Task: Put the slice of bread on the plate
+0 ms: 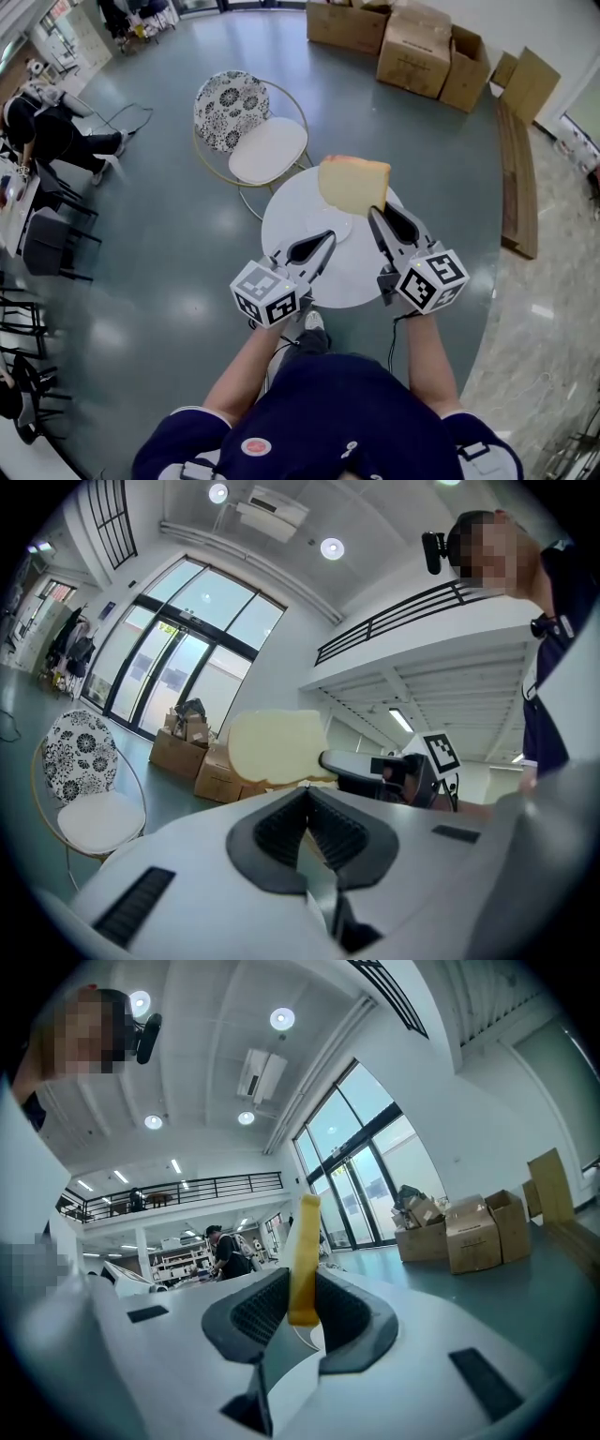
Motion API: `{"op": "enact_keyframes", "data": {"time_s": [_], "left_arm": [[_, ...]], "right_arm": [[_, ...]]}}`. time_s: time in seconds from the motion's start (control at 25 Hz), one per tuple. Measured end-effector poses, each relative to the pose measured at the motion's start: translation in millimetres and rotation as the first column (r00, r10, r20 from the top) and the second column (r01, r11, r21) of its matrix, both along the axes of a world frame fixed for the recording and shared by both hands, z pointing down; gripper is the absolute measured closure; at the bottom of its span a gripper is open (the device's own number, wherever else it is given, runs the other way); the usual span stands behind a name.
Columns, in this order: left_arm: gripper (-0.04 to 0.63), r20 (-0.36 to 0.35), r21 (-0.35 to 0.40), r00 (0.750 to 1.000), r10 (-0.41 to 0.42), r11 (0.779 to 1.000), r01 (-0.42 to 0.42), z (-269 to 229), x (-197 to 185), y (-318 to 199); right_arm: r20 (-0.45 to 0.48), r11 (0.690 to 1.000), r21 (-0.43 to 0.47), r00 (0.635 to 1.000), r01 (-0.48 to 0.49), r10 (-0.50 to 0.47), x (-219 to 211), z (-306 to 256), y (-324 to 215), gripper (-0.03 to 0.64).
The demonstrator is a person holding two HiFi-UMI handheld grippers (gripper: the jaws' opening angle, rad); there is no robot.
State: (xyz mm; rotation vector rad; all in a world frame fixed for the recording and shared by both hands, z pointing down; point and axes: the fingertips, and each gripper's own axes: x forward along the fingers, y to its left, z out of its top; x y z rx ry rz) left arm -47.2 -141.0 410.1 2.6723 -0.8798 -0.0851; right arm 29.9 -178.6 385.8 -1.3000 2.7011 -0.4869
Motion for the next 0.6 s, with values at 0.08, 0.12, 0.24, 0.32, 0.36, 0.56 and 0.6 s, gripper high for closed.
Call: {"op": "enact_keyframes", "data": {"time_s": [0.08,0.12,0.24,0.32,0.36,0.56,0.6], "left_arm": [[0.589,-0.003,-0.006,1.0,0.011,1.0,-0.011,1.3,-6.6,-11.2],[0.589,-0.005,-0.008,1.0,0.016,1.0,-0.016,1.6,-9.7,-16.3],[0.589,-0.011,-0.014,0.999,0.031,0.999,-0.031,3.2,-16.7,-29.3],[0.589,-0.014,-0.017,0.999,0.036,0.999,-0.037,4.7,-20.3,-37.3],[0.589,-0.017,-0.02,0.999,0.038,0.999,-0.038,5.3,-21.8,-40.6],[0.589,-0.026,-0.032,0.999,0.037,0.999,-0.038,8.4,-20.5,-54.9],[0.589,-0.027,-0.033,0.999,0.035,0.999,-0.036,8.5,-18.5,-57.6]], "right_arm": [[-0.003,1.0,-0.009,1.0,-0.009,0.009,-6.2,1.8,-10.2,0.528],[-0.003,1.0,-0.013,1.0,-0.015,0.015,-9.0,2.6,-15.3,0.528],[-0.005,0.999,-0.02,1.0,-0.031,0.031,-15.5,4.9,-29.6,0.528],[-0.005,0.999,-0.022,0.999,-0.036,0.036,-18.8,5.6,-37.1,0.528],[-0.007,0.999,-0.025,0.999,-0.038,0.038,-20.2,6.2,-39.7,0.528],[-0.017,0.998,-0.044,0.999,-0.035,0.034,-19.7,12.1,-49.6,0.528],[-0.016,0.998,-0.045,0.999,-0.031,0.031,-18.2,12.4,-51.7,0.528]]}}
